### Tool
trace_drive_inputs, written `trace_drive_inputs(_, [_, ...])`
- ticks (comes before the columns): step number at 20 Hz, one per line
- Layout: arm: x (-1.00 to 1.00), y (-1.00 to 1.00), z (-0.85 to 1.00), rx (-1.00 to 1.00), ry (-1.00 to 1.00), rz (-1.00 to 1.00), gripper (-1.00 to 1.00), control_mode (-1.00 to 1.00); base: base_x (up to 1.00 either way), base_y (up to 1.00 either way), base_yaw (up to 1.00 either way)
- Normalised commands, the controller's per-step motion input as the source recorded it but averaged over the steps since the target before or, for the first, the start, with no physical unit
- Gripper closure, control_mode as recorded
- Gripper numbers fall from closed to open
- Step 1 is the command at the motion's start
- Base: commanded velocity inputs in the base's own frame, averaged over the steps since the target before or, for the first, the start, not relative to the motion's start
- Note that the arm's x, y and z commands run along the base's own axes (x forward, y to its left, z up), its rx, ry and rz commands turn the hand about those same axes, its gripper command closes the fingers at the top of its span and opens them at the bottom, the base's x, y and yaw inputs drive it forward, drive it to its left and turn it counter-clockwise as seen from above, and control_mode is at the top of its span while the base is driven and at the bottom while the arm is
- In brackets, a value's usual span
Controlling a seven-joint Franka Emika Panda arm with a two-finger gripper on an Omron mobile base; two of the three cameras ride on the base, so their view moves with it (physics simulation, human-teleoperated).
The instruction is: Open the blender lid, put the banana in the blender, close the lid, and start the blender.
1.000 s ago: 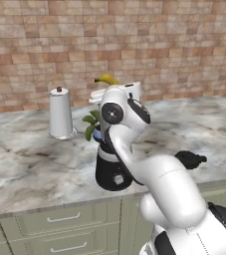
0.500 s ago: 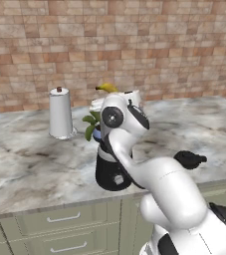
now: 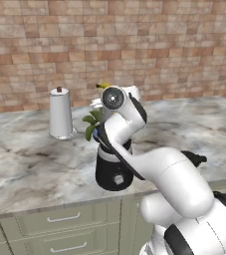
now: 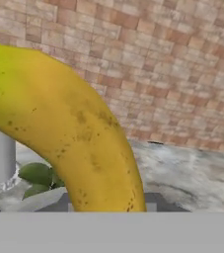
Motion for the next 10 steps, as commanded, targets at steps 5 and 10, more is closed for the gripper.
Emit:
trace_drive_inputs(5, [-0.02, 0.01, -0.46, 0.0, 0.24, 0.0, 1.0, -1.0, 0.0, 0.0, 0.0])
trace_drive_inputs(10, [-0.21, 0.0, -0.36, 0.0, 0.02, 0.0, -1.0, -1.0, 0.0, 0.0, 0.0])
